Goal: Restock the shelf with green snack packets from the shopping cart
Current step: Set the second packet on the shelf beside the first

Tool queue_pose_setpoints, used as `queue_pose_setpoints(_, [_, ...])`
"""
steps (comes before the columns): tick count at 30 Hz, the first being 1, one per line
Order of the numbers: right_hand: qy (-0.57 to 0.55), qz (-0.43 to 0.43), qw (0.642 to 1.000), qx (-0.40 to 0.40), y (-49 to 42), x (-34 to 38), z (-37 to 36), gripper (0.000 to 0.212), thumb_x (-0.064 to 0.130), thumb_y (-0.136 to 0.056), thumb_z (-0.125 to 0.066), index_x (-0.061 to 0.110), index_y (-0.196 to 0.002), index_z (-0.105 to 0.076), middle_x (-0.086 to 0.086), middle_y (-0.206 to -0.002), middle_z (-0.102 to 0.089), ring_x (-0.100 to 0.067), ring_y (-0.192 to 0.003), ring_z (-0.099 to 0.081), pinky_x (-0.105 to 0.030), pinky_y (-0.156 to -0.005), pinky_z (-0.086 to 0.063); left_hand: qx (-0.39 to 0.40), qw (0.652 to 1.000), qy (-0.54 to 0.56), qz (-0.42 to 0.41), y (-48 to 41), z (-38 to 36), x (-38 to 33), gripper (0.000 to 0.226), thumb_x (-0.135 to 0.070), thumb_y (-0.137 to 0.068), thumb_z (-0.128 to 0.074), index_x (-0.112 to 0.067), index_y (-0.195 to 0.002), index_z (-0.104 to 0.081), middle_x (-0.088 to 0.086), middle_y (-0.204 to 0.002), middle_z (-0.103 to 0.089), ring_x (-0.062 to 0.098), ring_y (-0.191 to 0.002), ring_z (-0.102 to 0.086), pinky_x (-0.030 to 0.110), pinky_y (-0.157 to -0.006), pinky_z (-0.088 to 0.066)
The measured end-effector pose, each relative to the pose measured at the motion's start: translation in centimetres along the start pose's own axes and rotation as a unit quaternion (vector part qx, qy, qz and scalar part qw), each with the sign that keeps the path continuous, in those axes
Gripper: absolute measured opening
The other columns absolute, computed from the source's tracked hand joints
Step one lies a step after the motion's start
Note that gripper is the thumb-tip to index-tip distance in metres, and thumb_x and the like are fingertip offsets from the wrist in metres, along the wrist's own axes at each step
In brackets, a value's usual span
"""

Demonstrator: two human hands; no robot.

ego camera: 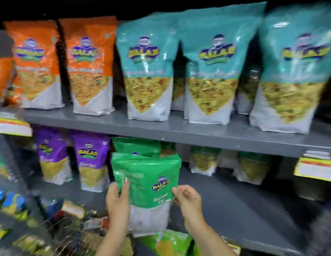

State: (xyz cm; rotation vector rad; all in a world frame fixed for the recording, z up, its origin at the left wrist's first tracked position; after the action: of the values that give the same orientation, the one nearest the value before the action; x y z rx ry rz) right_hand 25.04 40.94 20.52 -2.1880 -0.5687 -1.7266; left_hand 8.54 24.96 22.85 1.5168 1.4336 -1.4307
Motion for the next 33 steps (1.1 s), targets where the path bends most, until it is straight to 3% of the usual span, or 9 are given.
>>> queue_pose_setpoints(5, [0.066, 0.016, 0.996, -0.049, -2.7, 3.4, 8.1, 0.030, -0.007, -0.080, -0.068, 0.013, -0.059, -0.058, 0.000, -0.058, -0.063, -0.014, -0.060, -0.057, -0.030, -0.065, -0.046, 0.098, 0.984, 0.093, 0.118, 0.9, -9.4, 4.1, 0.006, -0.015, -0.090, -0.058, -0.011, -0.093, -0.062, 0.012, -0.095, -0.062, 0.024, -0.092, -0.055, 0.038, -0.084, -0.048])
queue_pose_setpoints(9, [0.130, 0.030, 0.986, -0.097, -4.8, 4.9, 10.7, 0.036, -0.011, -0.079, -0.068, 0.013, -0.054, -0.054, 0.003, -0.054, -0.058, 0.009, -0.042, -0.052, -0.014, -0.053, -0.044, 0.142, 0.960, 0.116, 0.212, -1.1, -13.5, 9.0, 0.068, -0.029, -0.079, -0.071, 0.002, -0.133, -0.043, 0.023, -0.143, -0.045, 0.036, -0.131, -0.045, 0.055, -0.112, -0.032])
queue_pose_setpoints(13, [0.132, 0.032, 0.980, -0.142, -7.0, 5.6, 11.4, 0.039, -0.012, -0.080, -0.066, 0.014, -0.054, -0.053, -0.002, -0.057, -0.055, 0.011, -0.036, -0.051, -0.003, -0.043, -0.041, 0.187, 0.953, 0.095, 0.218, -2.0, -16.3, 6.6, 0.046, -0.019, -0.083, -0.069, 0.005, -0.118, -0.052, 0.022, -0.126, -0.059, 0.035, -0.118, -0.055, 0.052, -0.106, -0.040])
queue_pose_setpoints(15, [0.131, 0.023, 0.979, -0.157, -8.1, 5.6, 11.6, 0.037, -0.009, -0.081, -0.067, 0.015, -0.056, -0.052, -0.003, -0.057, -0.054, 0.009, -0.034, -0.049, -0.003, -0.039, -0.039, 0.208, 0.953, 0.090, 0.201, -1.9, -17.2, 4.3, 0.011, -0.012, -0.085, -0.065, -0.004, -0.085, -0.058, 0.011, -0.088, -0.066, 0.026, -0.086, -0.060, 0.038, -0.081, -0.048])
queue_pose_setpoints(17, [0.135, 0.014, 0.977, -0.164, -8.9, 5.5, 11.7, 0.035, -0.005, -0.081, -0.067, 0.015, -0.058, -0.052, -0.002, -0.056, -0.054, 0.007, -0.037, -0.049, -0.007, -0.041, -0.041, 0.208, 0.953, 0.085, 0.204, -2.7, -18.0, 4.4, 0.017, -0.005, -0.087, -0.061, -0.010, -0.073, -0.052, 0.004, -0.072, -0.062, 0.017, -0.073, -0.054, 0.032, -0.071, -0.043])
queue_pose_setpoints(19, [0.142, 0.000, 0.975, -0.168, -9.7, 4.9, 11.7, 0.031, -0.003, -0.082, -0.067, 0.015, -0.061, -0.053, -0.001, -0.060, -0.058, -0.001, -0.050, -0.054, -0.014, -0.048, -0.042, 0.214, 0.954, 0.060, 0.202, -3.1, -18.5, 5.0, 0.014, -0.004, -0.088, -0.060, 0.008, -0.090, -0.054, 0.021, -0.093, -0.065, 0.025, -0.093, -0.058, 0.038, -0.087, -0.047])
queue_pose_setpoints(22, [0.133, -0.019, 0.974, -0.180, -10.5, 3.9, 11.8, 0.029, -0.002, -0.082, -0.067, 0.016, -0.062, -0.055, -0.002, -0.066, -0.063, -0.010, -0.059, -0.055, -0.019, -0.054, -0.040, 0.216, 0.952, 0.042, 0.212, -3.4, -19.1, 6.0, 0.013, -0.005, -0.087, -0.060, 0.003, -0.080, -0.052, 0.017, -0.083, -0.058, 0.025, -0.099, -0.049, 0.022, -0.082, -0.045])
queue_pose_setpoints(25, [0.120, -0.019, 0.976, -0.182, -11.3, 3.7, 11.7, 0.031, -0.002, -0.081, -0.068, 0.016, -0.061, -0.055, -0.003, -0.067, -0.062, -0.010, -0.061, -0.055, -0.020, -0.056, -0.041, 0.193, 0.951, 0.059, 0.236, -3.6, -19.5, 7.1, 0.044, -0.008, -0.087, -0.062, 0.020, -0.115, -0.043, 0.038, -0.127, -0.048, 0.041, -0.130, -0.040, 0.033, -0.108, -0.034])
queue_pose_setpoints(33, [0.014, -0.079, 0.987, -0.142, -11.7, 2.6, 12.3, 0.021, 0.004, -0.085, -0.046, 0.016, -0.078, -0.062, -0.003, -0.080, -0.065, -0.015, -0.072, -0.059, -0.029, -0.069, -0.043, 0.081, 0.982, 0.011, 0.167, 0.3, -16.9, 7.8, 0.039, -0.018, -0.090, -0.060, -0.004, -0.124, -0.050, 0.012, -0.131, -0.052, 0.021, -0.120, -0.049, 0.034, -0.103, -0.039])
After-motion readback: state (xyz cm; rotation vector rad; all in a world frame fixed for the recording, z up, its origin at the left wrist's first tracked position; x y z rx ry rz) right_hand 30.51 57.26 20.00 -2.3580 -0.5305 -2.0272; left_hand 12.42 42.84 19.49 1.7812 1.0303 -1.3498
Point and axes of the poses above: each hand's wrist, its own y-axis away from the middle knuckle, its own z-axis out of the back of the hand, x = y × z, the point moved 6 cm from there along -y, towards the middle knuckle
